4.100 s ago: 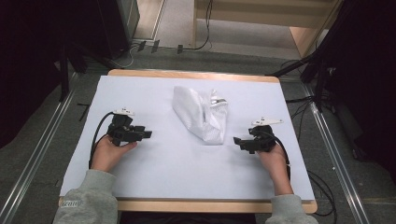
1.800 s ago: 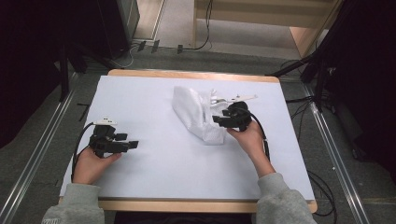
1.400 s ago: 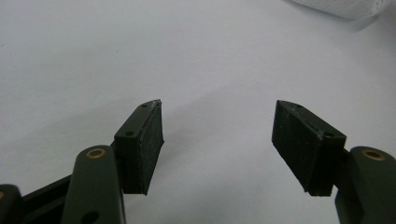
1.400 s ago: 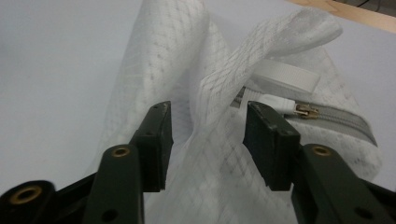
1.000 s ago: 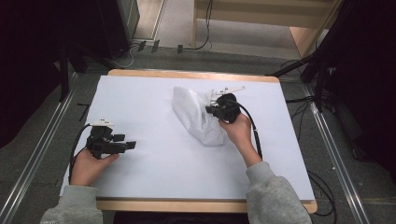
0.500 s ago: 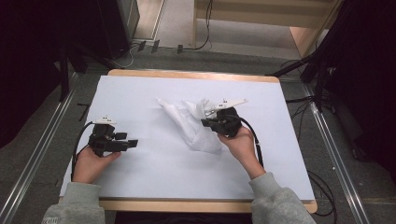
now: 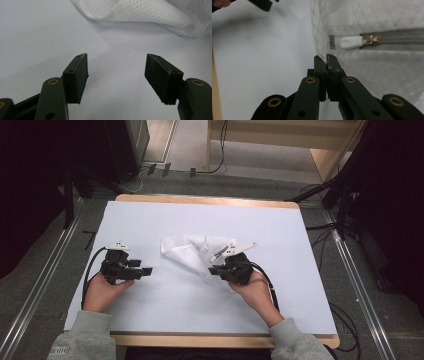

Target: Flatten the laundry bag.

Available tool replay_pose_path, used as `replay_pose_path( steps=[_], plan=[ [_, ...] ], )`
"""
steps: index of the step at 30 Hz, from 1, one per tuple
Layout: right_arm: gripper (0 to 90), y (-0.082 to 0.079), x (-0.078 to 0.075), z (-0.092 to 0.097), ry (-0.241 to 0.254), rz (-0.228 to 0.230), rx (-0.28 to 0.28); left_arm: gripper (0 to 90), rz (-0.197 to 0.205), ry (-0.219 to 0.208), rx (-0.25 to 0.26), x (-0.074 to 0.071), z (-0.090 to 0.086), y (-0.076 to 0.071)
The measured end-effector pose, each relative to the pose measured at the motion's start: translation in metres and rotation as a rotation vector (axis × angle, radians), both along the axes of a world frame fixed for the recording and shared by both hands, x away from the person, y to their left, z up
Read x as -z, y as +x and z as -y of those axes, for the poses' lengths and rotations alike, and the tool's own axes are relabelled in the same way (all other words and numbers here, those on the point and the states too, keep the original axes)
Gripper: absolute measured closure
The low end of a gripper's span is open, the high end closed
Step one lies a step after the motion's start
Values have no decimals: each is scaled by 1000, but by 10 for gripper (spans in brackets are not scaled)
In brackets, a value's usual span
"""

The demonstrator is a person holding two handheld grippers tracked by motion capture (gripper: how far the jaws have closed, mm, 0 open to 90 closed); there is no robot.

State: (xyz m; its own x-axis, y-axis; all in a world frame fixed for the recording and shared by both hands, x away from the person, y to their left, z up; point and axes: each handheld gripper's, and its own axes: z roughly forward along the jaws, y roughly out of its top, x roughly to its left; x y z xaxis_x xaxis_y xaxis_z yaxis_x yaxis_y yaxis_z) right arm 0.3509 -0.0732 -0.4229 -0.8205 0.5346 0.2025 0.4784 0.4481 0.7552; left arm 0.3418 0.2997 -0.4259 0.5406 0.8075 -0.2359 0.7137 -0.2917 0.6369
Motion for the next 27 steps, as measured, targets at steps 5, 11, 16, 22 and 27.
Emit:
replay_pose_path(
  steps=[5,11,16,22,27],
  plan=[
    [897,-12,5,-8,-23,-7,-36,361,2,-2,10,-1,4,4],
    [896,-28,11,-14,-32,-41,-82,363,4,-4,25,-1,9,9],
    [890,-39,17,-16,-52,-49,-101,364,4,-6,39,-2,13,14],
    [892,-52,20,-14,-67,-66,-113,366,13,-3,41,-2,16,19],
    [843,-61,24,-12,-83,-83,-124,368,10,-6,53,-2,20,22]
  ],
)
